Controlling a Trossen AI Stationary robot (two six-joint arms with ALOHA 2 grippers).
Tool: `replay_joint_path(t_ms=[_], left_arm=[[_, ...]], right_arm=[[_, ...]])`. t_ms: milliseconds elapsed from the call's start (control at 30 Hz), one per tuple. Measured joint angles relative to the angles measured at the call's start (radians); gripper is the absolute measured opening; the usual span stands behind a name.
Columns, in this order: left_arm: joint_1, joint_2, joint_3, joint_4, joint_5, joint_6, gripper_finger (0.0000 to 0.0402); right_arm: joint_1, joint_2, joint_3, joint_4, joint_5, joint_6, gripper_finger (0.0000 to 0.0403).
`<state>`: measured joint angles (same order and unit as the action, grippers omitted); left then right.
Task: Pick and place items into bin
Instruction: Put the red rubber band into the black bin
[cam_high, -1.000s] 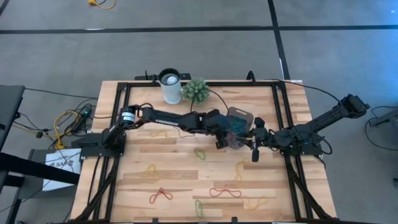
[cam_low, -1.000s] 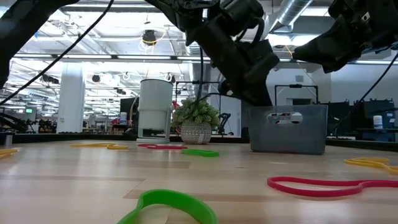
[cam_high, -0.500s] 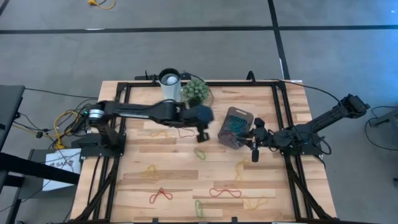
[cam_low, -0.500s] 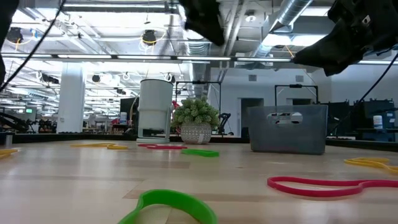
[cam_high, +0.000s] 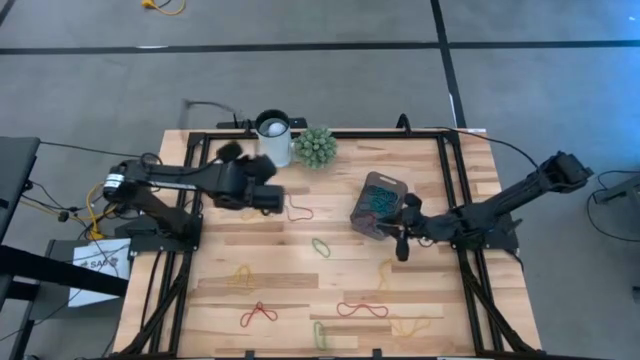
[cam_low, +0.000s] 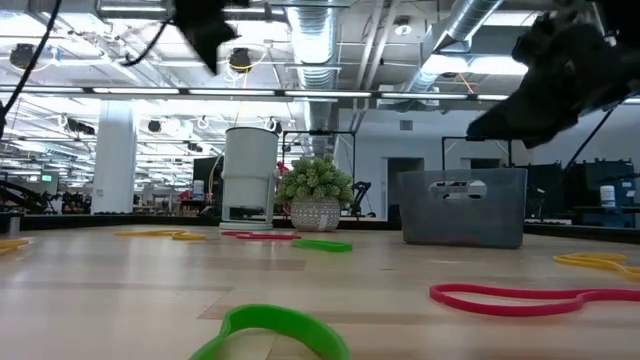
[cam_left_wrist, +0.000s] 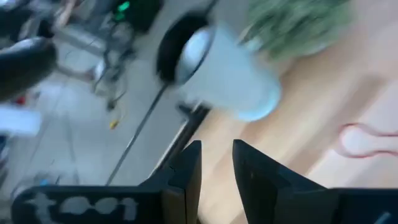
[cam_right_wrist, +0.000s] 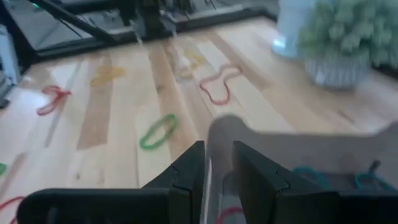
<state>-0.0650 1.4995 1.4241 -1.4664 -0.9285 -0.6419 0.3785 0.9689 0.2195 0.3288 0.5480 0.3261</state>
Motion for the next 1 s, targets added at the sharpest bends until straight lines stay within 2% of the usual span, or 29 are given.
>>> replay_joint_path(t_ms=[100,233,333,533,600,700,833,1000], left_arm=[[-0.017,-0.069,-0.172,-0.002,0.014,-0.119,0.0083],[-0.062,-0.167,-0.430,0.210,0.077,-0.138,0.0083],[-0.099,-0.232,-0.605,0.503,0.182,-0.061,0.0083],[-0.120,-0.267,-0.862,1.261,0.392,0.203,0.0083],[-0.112,-0.250,-0.914,1.498,0.448,0.289,0.0083],[-0.098,-0.224,-0.954,1.694,0.479,0.370,0.0083],[-0.065,-0.169,-0.956,1.740,0.485,0.384,0.0083],[-0.027,-0.027,-0.956,1.874,0.533,0.362,0.0083]], right_arm=[[-0.014,0.046,0.000,0.001,0.000,0.039,0.0077],[-0.030,0.082,0.000,0.016,-0.001,0.041,0.0077],[-0.029,0.084,0.014,0.024,-0.022,0.041,0.0077],[-0.026,0.071,0.095,0.034,-0.028,0.036,0.0077],[-0.028,0.076,0.117,0.055,-0.028,0.033,0.0077],[-0.028,0.080,0.133,0.068,-0.027,0.013,0.0077],[-0.028,0.080,0.137,0.070,-0.027,-0.019,0.0077],[-0.028,0.092,0.137,0.068,-0.026,-0.020,0.0077]])
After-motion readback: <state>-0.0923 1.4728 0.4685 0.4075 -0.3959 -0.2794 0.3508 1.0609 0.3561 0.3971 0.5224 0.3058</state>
